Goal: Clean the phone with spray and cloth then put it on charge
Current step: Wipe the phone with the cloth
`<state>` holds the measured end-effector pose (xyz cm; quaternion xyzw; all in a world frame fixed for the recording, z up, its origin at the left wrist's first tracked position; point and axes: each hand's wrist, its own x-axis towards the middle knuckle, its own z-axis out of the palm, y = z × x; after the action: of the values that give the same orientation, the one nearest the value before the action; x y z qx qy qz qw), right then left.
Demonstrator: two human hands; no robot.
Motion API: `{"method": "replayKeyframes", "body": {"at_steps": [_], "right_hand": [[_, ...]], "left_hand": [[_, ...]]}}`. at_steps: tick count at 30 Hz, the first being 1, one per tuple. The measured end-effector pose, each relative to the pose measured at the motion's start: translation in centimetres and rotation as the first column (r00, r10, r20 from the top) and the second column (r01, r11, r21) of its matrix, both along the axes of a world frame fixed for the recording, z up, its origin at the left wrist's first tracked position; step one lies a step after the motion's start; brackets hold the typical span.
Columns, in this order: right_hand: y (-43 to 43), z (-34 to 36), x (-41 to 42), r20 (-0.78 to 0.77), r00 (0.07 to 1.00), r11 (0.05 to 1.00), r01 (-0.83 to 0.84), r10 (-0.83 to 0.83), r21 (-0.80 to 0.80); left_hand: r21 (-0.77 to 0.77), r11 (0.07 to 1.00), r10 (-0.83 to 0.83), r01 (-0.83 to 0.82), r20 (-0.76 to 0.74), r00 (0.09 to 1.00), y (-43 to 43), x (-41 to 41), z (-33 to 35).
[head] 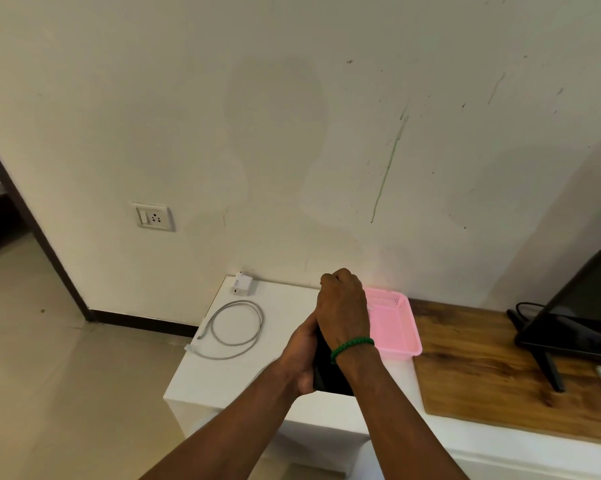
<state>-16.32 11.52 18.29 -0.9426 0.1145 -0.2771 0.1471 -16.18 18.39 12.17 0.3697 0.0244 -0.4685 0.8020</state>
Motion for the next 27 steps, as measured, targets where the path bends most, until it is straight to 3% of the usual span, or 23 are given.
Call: {"method": "replayKeyframes", "body": {"at_steps": [11, 18, 23, 27], "right_hand": [[0.4, -0.3, -0.6, 0.003, 0.999, 0.996, -0.034, 0.034, 0.085], [1.3, -0.7, -2.1, -0.008, 0.997, 0.987, -0.072, 0.074, 0.145], [2.6, -1.0, -3.4, 0.002, 0.997, 0.981, -0.081, 0.082, 0.179], [3.1, -1.7, -4.6, 0.008, 0.996, 0.975, -0.087, 0.087, 0.206]], "left_hand": [[-0.086, 0.995, -0.055, 0.051, -0.047, 0.997, 0.3, -0.1, 1.4], [-0.136, 0.990, 0.018, -0.031, -0.091, 0.996, 0.3, 0.9, 0.4], [-0.089, 0.996, 0.008, -0.016, -0.093, 0.996, 0.8, 2.0, 0.0], [-0.192, 0.981, 0.002, -0.018, -0.086, 0.996, 1.2, 2.4, 0.3]]}}
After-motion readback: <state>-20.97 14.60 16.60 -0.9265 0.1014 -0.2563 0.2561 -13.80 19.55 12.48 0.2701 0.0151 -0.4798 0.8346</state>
